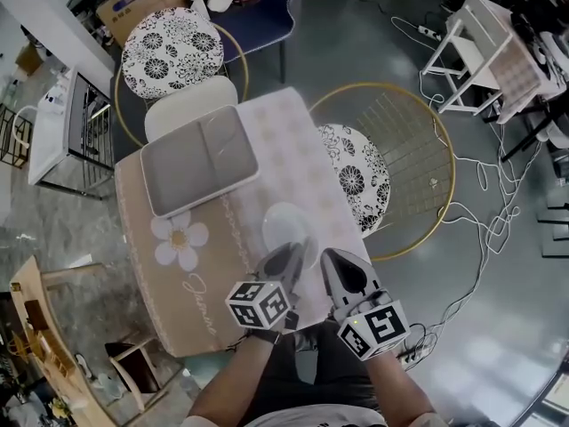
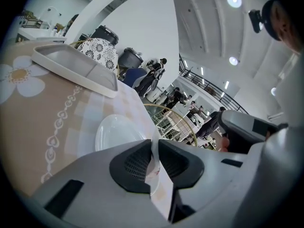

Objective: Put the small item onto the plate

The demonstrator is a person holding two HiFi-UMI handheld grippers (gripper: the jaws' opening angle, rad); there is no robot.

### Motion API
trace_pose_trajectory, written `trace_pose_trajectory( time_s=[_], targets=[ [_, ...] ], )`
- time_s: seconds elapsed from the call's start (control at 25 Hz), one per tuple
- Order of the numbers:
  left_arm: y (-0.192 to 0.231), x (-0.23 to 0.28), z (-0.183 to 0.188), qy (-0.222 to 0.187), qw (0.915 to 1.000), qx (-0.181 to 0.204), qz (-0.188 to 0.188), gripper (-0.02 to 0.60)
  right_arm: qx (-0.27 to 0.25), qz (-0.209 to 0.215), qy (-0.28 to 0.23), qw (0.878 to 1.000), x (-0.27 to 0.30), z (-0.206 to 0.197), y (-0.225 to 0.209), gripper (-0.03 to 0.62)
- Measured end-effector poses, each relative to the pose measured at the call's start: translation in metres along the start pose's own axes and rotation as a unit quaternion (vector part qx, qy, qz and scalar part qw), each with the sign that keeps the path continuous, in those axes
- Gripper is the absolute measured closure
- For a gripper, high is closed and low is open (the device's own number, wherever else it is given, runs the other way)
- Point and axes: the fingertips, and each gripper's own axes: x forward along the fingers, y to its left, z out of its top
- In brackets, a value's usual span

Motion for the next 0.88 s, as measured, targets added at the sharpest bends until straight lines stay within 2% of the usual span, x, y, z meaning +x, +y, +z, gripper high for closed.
trace_pose_trajectory(
  time_s=[0.16,0.36,0.44,0.48,0.72,0.88],
  targets=[
    [0.004,0.004,0.002,-0.002,0.9999,0.008,0.012,0.526,0.002,-0.003,0.003,1.000,0.011,-0.008,-0.006,0.580],
    [0.012,0.005,0.007,-0.006,0.9979,0.050,0.042,0.514,0.004,-0.008,0.009,1.000,0.024,-0.015,-0.010,0.580],
    [0.016,0.006,0.006,0.002,0.9971,0.056,0.051,0.413,0.005,-0.008,0.008,1.000,0.026,-0.015,-0.011,0.580],
    [0.018,0.006,0.005,0.005,0.9966,0.061,0.056,0.387,0.004,-0.008,0.008,1.000,0.027,-0.014,-0.012,0.580],
    [0.018,0.010,0.000,0.042,0.9857,0.142,0.081,0.326,0.008,-0.009,0.016,1.000,0.029,-0.014,-0.015,0.580],
    [0.025,0.005,0.001,0.054,0.9821,0.154,0.093,0.307,0.010,-0.007,0.018,1.000,0.028,-0.012,-0.012,0.580]
  ],
)
